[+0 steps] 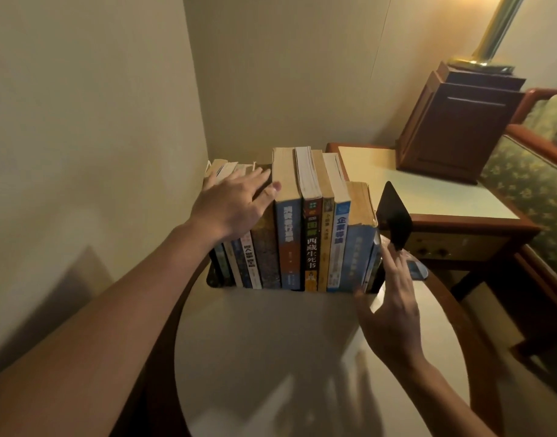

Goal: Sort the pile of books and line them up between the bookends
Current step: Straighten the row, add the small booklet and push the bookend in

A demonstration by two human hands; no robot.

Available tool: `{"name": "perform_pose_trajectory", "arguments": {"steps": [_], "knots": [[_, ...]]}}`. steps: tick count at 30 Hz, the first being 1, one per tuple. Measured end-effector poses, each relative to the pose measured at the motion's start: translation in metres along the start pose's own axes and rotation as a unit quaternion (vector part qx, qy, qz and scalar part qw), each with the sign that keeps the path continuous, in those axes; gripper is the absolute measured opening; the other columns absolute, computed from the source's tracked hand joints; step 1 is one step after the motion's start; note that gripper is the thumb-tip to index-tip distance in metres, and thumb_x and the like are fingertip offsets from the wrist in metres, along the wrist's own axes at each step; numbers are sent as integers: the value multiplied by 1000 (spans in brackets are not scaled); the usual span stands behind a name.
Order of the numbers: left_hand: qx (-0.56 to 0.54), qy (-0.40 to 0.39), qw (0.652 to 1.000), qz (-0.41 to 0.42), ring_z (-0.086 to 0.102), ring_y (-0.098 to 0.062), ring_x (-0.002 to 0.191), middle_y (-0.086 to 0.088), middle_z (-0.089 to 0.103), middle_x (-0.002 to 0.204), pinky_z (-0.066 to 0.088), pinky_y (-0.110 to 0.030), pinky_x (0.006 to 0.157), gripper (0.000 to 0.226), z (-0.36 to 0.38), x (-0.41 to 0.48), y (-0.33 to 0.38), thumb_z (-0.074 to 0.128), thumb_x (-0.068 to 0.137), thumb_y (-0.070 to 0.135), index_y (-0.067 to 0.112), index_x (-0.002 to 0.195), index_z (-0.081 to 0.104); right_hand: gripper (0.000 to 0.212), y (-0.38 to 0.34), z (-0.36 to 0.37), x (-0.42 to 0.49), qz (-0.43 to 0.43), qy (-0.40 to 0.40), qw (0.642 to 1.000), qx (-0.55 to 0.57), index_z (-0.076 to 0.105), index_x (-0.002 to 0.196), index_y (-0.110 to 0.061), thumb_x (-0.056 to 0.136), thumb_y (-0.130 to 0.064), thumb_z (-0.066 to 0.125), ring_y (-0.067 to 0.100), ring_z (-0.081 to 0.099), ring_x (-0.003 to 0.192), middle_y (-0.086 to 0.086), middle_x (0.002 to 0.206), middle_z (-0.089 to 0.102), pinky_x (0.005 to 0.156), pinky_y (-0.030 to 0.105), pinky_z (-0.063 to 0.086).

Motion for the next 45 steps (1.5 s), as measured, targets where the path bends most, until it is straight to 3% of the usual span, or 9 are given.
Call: {"name": "perform_pose_trajectory", "arguments": {"steps": [6,12,15,19,28,35,38,42,45], "knots": [[-83,29,996,4,27,-18,149,6,30,162,22,-53,120,71,-12,1,5,23,93,68,34,156,28,78,0,-4,-1,-8,11,999,-33,33,155,-15,88,-13,74,38,33,146,17,157,38,105,64,44],[-74,-20,994,80,8,-20,154,16,9,165,11,-56,123,68,9,2,33,7,92,74,48,155,17,74,-4,4,18,-32,-46,991,-125,21,158,-22,96,-18,61,43,44,135,15,157,37,85,63,55],[-46,-2,996,77,10,-23,154,15,11,165,12,-56,123,71,8,2,27,5,91,77,49,154,18,74,-4,-2,20,-39,-36,988,-145,34,154,-17,90,-18,70,40,52,126,17,147,50,80,59,57],[-55,0,996,63,12,-23,154,15,15,165,14,-55,122,65,8,3,14,12,94,74,49,153,23,46,-17,-16,18,-84,23,980,-181,57,124,-7,84,-18,76,40,64,107,19,116,69,72,52,60],[-52,5,997,59,17,-17,153,16,15,165,13,-52,122,63,10,1,7,11,95,73,51,153,22,7,-34,-46,24,-79,98,977,-173,62,93,-9,93,-13,67,32,69,67,13,80,71,61,29,52],[-50,0,997,52,18,-15,152,16,14,165,15,-53,122,62,9,0,8,11,97,72,50,153,21,64,-29,-33,13,-67,-59,979,-185,45,149,-12,90,-3,68,38,74,80,28,110,70,57,47,63],[-56,-1,997,46,18,-14,152,18,13,165,17,-52,121,61,9,-1,6,11,96,73,52,152,22,66,-45,-34,9,-100,-113,968,-201,42,151,-12,91,0,66,42,73,82,30,112,68,55,49,62],[-58,-1,997,48,18,-14,152,19,12,165,18,-54,121,63,12,-1,4,9,95,75,52,153,21,64,-83,-54,-16,-158,-116,960,-197,45,147,-8,88,1,69,37,75,76,28,100,71,49,38,61],[-55,2,997,48,19,-15,152,18,12,165,17,-55,121,63,12,0,4,9,95,74,52,153,20,61,-118,-66,-32,-206,-76,968,-124,47,144,-4,88,1,71,16,70,79,25,102,72,56,18,57]]}}
Point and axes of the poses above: each hand's wrist, its own x-axis towards the middle knuckle, its own z-axis out of the palm, y = z × x, the point moved 10 cm from there along x, towards the middle knuckle
